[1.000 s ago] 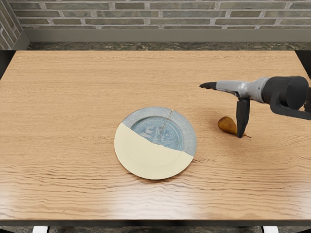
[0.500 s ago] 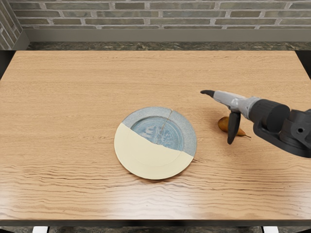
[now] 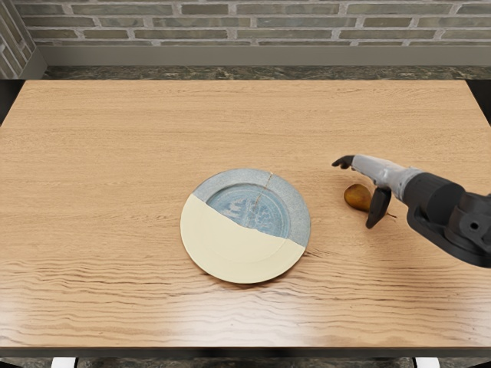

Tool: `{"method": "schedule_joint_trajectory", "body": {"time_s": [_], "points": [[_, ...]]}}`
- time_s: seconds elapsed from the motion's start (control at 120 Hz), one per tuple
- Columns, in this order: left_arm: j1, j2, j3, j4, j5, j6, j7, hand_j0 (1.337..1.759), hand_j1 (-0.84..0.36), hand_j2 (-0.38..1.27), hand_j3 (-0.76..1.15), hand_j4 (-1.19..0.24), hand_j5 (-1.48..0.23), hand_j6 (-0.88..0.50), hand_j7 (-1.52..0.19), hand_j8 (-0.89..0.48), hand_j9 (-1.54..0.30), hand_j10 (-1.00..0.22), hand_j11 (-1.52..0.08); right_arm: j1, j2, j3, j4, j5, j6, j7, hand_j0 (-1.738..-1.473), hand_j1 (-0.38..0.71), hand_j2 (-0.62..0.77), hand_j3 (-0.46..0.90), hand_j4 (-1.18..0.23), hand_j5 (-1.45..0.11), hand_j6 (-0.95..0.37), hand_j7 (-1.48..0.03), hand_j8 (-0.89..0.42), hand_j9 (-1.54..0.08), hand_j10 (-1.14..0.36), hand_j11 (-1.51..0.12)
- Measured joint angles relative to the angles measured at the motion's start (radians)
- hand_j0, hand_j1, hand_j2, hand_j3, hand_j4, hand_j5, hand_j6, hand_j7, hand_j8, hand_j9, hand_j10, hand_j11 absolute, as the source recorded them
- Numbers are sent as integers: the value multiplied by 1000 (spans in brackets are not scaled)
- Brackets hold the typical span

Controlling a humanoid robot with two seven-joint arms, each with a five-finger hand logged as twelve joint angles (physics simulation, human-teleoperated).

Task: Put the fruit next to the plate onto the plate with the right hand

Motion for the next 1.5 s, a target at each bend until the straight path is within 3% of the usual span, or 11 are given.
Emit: {"method": "schedule_joint_trajectory", "body": {"time_s": [0.85,1.2,1.308,1.5], "points": [[1,0,0,0,0,0,0,1658,331,3,0,-16,-20,-16,-20,-16,-20,-16,-20,-62,38,0,-25,-61,-80,0,-1658,61,-66,0,-347,-448,-348,-447,-347,-447,-346,-447],[0,0,0,0,0,0,0,1658,331,3,0,-15,-20,-16,-20,-16,-20,-15,-20,-74,44,3,-40,-64,-91,0,-1658,237,-92,0,-502,-631,-498,-639,-459,-640,-496,-640],[1,0,0,0,0,0,0,1658,331,3,0,-15,-19,-15,-19,-15,-19,-15,-19,-75,46,5,-48,-64,-92,0,-1657,271,-70,0,-526,-666,-519,-672,-444,-680,-518,-679],[1,0,0,0,0,0,0,1658,331,3,0,-15,-19,-15,-19,-15,-19,-15,-19,-75,47,15,-59,-57,-92,0,-1656,304,107,0,-591,-757,-516,-760,-444,-769,-584,-769]]}}
